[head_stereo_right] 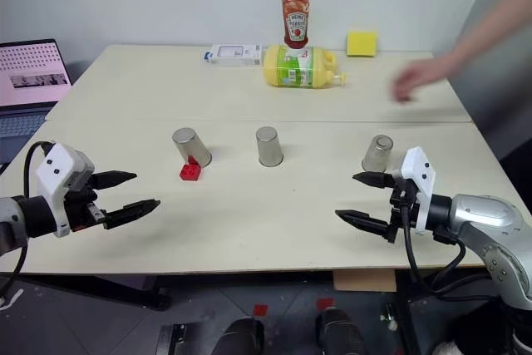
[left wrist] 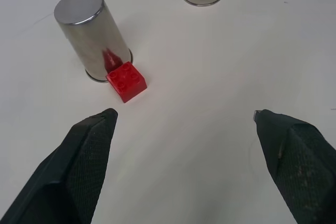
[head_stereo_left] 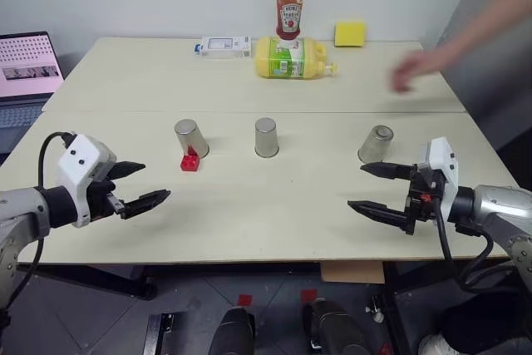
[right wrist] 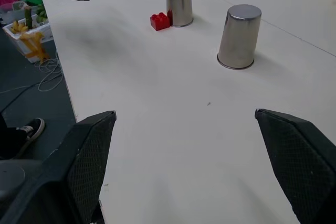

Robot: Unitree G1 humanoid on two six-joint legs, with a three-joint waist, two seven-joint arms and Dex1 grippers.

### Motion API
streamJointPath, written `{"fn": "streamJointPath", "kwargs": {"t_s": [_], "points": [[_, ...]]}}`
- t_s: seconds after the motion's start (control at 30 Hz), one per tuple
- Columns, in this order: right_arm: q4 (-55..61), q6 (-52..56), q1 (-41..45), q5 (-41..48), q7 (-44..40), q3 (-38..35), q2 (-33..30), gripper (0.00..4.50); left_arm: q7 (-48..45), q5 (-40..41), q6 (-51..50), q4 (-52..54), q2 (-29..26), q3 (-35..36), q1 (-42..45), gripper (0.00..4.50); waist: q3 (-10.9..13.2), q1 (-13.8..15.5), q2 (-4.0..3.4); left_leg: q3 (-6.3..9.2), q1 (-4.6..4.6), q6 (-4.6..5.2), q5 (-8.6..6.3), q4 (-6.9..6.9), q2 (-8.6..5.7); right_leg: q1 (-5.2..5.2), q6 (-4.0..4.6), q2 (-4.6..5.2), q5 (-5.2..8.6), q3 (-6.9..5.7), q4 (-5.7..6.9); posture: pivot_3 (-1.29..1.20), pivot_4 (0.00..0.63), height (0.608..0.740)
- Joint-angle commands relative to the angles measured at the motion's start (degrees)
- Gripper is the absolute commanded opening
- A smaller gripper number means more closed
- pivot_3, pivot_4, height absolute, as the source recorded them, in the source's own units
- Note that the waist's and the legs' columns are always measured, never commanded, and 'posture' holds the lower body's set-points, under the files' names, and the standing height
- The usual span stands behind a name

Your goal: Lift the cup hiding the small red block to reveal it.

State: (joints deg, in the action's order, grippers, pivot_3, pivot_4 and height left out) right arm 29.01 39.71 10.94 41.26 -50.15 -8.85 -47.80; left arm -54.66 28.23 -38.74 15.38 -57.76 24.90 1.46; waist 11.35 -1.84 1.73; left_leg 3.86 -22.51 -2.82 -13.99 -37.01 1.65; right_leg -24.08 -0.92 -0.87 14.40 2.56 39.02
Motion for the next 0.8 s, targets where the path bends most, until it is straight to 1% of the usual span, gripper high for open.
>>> {"fn": "streamJointPath", "kwargs": {"t_s": [0.03, 0.8], "points": [[1.79, -0.24, 0.05, 0.83, -0.52, -1.33, -0.75, 4.5, -0.33, 0.27, 0.34, 0.43, -1.17, 0.3, 1.31, 4.43, 0.0, 0.01, 0.0, 0.0, 0.0, 0.0, 0.0, 0.0, 0.0, 0.0, 0.0, 0.0, 0.0, 0.0, 0.0, 0.0, 0.15, 0.74], [1.88, -1.1, -0.25, 0.15, -0.67, -0.43, -0.6, 4.5, -0.32, -0.66, 1.0, -0.18, -1.63, -0.01, 1.45, 4.43, 0.0, 0.01, 0.0, 0.0, 0.0, 0.0, 0.0, 0.0, 0.0, 0.0, 0.0, 0.0, 0.0, 0.0, 0.0, 0.0, 0.15, 0.74]]}}
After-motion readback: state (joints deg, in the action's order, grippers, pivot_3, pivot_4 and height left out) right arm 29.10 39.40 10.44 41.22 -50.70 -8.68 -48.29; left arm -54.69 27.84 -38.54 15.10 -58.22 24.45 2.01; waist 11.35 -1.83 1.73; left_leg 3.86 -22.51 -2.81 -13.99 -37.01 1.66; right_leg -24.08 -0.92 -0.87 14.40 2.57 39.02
